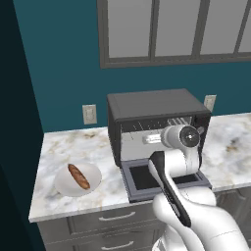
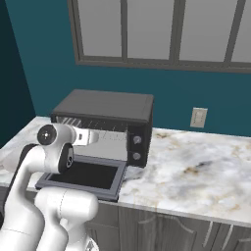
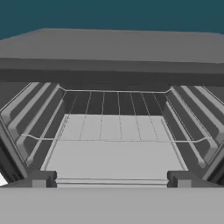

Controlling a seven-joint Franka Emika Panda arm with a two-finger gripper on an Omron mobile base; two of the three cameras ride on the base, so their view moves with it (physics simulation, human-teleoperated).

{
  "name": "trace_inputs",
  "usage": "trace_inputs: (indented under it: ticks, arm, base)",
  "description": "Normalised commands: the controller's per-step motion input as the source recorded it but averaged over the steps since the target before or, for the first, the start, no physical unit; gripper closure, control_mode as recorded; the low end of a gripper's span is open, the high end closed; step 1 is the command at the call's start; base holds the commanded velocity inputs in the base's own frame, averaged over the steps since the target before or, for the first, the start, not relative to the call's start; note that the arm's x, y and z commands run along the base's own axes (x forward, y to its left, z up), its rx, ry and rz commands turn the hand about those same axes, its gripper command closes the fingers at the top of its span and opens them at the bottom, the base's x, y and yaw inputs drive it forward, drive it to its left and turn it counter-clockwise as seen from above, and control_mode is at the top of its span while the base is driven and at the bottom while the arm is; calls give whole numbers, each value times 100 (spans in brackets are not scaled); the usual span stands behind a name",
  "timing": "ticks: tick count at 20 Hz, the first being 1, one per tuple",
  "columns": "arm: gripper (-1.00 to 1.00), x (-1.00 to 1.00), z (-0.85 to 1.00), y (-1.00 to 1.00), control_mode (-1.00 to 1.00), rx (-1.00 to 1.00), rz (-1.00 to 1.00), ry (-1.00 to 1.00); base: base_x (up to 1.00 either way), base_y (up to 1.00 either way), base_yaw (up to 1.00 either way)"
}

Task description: Pull the toaster oven rack outwards. Pick up the baguette from the plate and place it on the toaster oven rack. Close the toaster oven door fully and set the temperature to the lowest setting.

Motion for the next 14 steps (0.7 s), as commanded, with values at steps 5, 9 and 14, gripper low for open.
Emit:
trace_inputs:
  ticks: [5,9,14]
  arm:
    - [-100,24,-8,-6,-100,6,-3,-8]
    - [-100,22,-8,-1,-100,7,0,-3]
    - [-100,23,-26,0,-100,1,0,0]
  base:
    - [0,0,0]
    - [0,0,0]
    - [0,0,0]
